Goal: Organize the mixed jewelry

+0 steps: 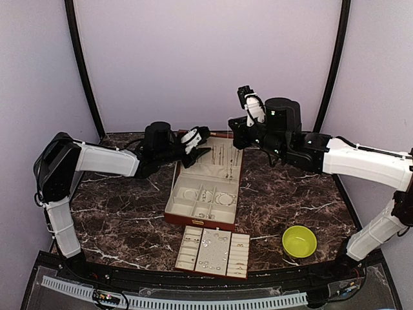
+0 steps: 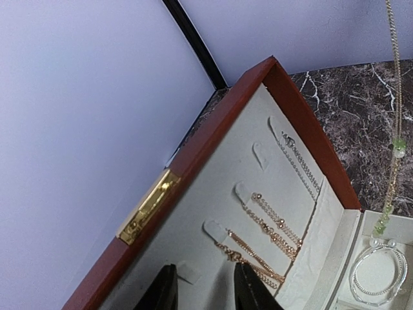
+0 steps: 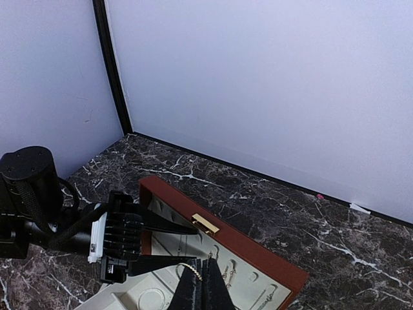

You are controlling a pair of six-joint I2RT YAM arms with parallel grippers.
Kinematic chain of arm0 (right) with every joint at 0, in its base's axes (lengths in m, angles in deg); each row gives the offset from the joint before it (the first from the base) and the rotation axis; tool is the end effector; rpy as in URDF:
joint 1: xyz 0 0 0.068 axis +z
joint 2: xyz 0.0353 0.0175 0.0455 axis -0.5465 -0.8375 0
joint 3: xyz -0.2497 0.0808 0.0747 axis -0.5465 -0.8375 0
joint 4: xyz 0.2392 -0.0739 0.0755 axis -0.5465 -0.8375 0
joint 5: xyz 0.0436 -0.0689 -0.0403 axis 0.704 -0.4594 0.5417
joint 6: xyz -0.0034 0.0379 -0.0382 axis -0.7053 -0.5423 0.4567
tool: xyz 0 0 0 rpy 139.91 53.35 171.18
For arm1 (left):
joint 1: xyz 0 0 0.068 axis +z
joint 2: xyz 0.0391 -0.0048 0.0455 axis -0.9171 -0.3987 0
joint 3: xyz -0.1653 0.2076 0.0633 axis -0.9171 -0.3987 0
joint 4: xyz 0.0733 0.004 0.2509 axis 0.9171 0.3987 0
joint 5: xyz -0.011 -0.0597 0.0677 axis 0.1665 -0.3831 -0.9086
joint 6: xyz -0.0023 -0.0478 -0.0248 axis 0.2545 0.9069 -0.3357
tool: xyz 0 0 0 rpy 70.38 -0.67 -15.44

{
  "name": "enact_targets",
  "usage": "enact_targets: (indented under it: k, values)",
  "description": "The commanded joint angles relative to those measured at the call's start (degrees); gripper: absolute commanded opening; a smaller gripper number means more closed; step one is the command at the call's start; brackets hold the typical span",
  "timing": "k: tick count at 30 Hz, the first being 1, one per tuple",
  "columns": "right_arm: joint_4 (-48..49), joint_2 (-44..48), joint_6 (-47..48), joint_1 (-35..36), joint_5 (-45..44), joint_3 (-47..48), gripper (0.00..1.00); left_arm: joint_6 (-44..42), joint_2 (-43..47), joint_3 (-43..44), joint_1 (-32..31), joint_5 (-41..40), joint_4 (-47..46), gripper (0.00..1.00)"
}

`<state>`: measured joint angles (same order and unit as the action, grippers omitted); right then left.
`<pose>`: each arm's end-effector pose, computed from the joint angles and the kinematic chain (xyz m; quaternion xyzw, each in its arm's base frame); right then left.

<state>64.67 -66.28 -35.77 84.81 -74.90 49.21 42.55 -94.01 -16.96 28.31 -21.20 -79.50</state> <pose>0.2225 0.2642 0.3590 -0.1823 0.7390 0.2195 0.6103 0.3352 -0.2756 0.2383 0.5026 0.5517 -0.1301 0.6528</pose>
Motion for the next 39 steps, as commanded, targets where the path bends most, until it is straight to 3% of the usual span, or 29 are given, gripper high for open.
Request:
enact_targets:
  k: [1,13,26,39]
  values:
    - [2.25,1.51,-0.43,-0.53,0.47,-0.39,0.0,-1.07,0.11,2.43,-0.49,-0.11,-1.04,0.32]
    - [2.1,1.17,-0.64,-0.53,0.83,-0.31,0.0,-2.29,-0.59,3.93,-1.01,0.59,3.19,0.32]
    - [1.83,0.74,-0.66,-0.62,1.02,-0.22,0.0,-5.26,0.33,1.75,-1.62,0.46,7.05,0.24]
    - [2.14,0.29,-0.62,-0.62,1.19,-0.27,0.0,-9.14,3.04,-4.28,-2.65,-1.58,3.84,0.05]
